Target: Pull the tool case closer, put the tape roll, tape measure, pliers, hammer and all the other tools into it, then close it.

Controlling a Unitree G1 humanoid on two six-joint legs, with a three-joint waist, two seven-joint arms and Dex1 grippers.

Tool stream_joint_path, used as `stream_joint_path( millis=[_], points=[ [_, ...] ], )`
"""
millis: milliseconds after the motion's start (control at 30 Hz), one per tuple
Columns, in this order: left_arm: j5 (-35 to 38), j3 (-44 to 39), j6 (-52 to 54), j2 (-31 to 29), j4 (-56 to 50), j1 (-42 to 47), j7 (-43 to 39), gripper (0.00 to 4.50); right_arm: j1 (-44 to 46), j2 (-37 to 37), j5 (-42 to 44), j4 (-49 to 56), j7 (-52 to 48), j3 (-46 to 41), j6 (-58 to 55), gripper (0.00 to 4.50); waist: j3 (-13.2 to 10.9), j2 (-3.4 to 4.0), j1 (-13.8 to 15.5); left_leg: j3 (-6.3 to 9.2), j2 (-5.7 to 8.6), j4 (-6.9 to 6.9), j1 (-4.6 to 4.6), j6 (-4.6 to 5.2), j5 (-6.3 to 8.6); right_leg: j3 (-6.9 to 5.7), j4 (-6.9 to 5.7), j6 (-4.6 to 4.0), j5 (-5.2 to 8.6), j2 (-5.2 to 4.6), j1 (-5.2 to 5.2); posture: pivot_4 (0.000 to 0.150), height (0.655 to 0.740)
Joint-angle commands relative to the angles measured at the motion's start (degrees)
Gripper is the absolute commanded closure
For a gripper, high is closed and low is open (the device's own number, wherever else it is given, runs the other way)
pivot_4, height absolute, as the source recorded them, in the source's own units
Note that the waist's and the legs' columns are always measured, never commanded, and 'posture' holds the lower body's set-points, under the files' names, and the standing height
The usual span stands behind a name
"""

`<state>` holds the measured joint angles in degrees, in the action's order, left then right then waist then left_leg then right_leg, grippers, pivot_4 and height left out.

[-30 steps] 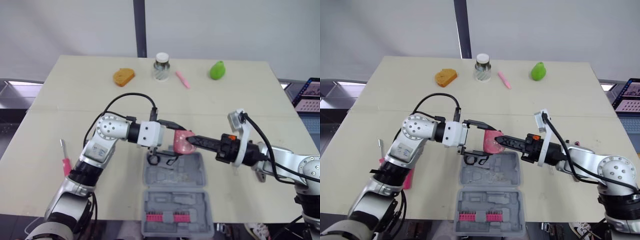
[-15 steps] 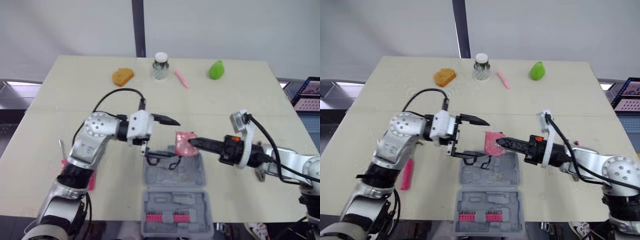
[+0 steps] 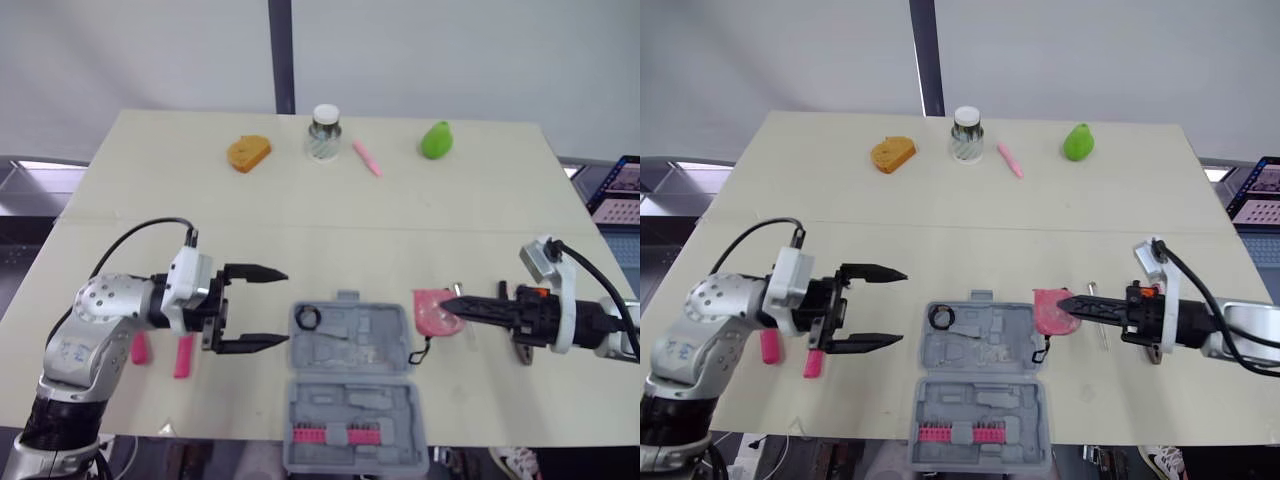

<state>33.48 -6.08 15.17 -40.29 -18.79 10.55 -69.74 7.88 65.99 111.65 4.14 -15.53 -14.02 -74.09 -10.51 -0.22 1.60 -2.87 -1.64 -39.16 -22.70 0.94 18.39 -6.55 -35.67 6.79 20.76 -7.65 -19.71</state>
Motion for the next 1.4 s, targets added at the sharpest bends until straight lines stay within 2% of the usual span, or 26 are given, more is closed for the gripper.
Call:
stream_joint_path(
  millis=[33, 233, 367, 667, 1000, 1400],
  points=[
    [0.6, -1.4, -3.8, 0.9, -3.6, -3.7, 0.0, 0.03, -1.3, 3.3, 1.4, -2.7, -3.7, -1.2, -3.3, 4.04, 0.0, 0.08, -0.1, -0.01, 0.0, 0.0, 0.0, 0.0, 0.0, 0.01, 0.04, 0.0, 0.0, 0.0, 0.0, 0.15, 0.695],
    [-0.8, -0.2, -7.3, 2.1, -5.4, -9.0, 1.1, 0.03, -4.2, 4.8, 0.7, -6.5, -4.4, -0.5, -4.8, 4.04, 0.0, 0.13, -0.1, -0.04, -0.03, 0.02, 0.01, 0.0, 0.0, 0.02, 0.05, -0.01, -0.01, 0.0, -0.02, 0.15, 0.695],
    [-1.2, 0.5, -8.2, 2.1, -5.6, -10.4, 1.7, 0.03, -4.3, 2.4, -4.4, -6.9, -5.9, 1.0, -5.7, 4.04, -0.1, 0.16, -0.1, -0.07, -0.02, 0.02, 0.05, 0.0, 0.0, 0.04, 0.06, -0.01, -0.01, 0.0, -0.02, 0.15, 0.695],
    [-1.6, 0.3, -8.3, 1.1, -6.7, -11.2, 2.8, 0.03, -1.0, -2.6, -27.2, -6.6, -17.7, 6.7, -4.1, 4.04, -0.2, 0.4, -0.1, -0.15, 0.0, 0.03, 0.03, 0.0, 0.0, 0.01, 0.06, 0.0, -0.01, 0.02, -0.09, 0.15, 0.695],
    [-1.4, -0.1, -8.4, 0.0, -8.3, -13.2, 3.0, 0.03, 1.6, -4.7, -45.2, -10.8, -30.6, 11.0, -0.8, 4.04, -0.2, 0.49, -0.1, -0.17, 0.0, 0.04, 0.04, 0.0, 0.0, -0.02, 0.05, 0.01, -0.01, 0.03, -0.11, 0.15, 0.695],
    [-1.6, 0.5, -8.2, -0.1, -8.9, -13.3, 3.3, 0.03, 3.2, -9.7, -53.1, -11.4, -34.0, 10.2, -2.6, 4.04, -0.3, 0.53, -0.1, -0.24, 0.0, 0.05, 0.08, -0.01, 0.0, -0.14, 0.03, 0.01, -0.02, 0.04, -0.12, 0.15, 0.695]
  ],
)
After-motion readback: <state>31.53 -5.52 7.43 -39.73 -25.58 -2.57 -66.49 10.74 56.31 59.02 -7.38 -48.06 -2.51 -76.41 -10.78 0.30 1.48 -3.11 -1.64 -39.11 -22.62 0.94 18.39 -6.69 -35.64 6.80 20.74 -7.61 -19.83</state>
